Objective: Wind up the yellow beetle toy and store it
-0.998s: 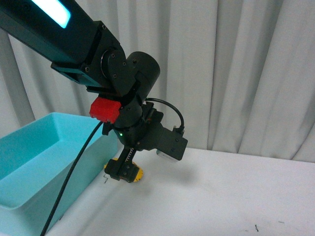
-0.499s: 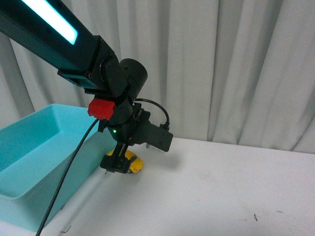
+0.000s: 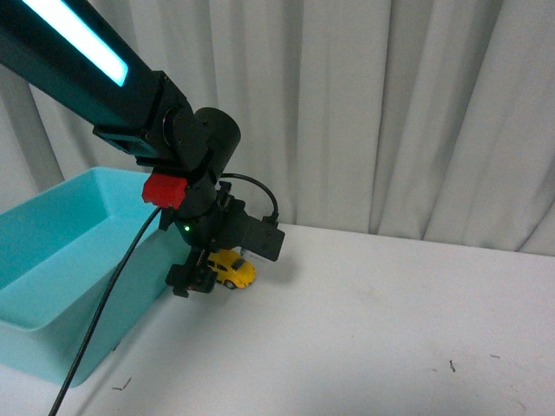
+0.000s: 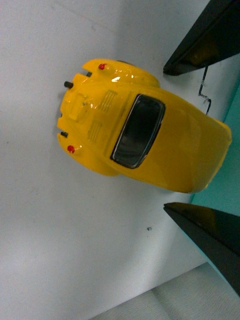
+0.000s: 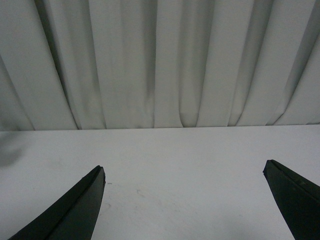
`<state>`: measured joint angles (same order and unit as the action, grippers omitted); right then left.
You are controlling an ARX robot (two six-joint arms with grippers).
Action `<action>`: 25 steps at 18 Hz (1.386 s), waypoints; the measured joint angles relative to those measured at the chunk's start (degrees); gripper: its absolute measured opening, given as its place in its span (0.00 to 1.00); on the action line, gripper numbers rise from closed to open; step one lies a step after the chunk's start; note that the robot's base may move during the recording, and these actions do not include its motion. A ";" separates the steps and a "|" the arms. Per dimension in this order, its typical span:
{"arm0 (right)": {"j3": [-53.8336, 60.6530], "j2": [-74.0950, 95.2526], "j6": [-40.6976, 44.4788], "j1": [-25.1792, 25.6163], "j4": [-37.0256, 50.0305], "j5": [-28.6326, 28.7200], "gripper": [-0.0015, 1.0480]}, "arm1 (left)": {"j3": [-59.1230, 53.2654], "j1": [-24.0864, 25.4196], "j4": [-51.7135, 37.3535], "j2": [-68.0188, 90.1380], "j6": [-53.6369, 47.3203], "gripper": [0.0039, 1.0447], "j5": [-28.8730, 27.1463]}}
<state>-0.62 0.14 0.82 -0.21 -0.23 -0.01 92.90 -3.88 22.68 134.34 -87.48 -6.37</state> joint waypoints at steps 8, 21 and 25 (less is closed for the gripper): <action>0.00 0.00 0.00 0.00 0.00 -0.02 0.94 | 0.13 -0.44 -1.07 0.46 -2.21 0.51 1.44; 0.00 0.00 0.00 0.00 0.00 0.00 0.94 | -6.34 12.83 -4.59 -35.01 42.10 0.38 23.41; 0.00 0.00 0.00 0.00 0.00 -0.02 0.94 | -12.57 20.87 -2.47 -35.34 49.94 0.38 13.60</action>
<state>-0.62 0.14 0.82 -0.21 -0.23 -0.03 80.34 16.99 20.21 99.00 -37.54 7.22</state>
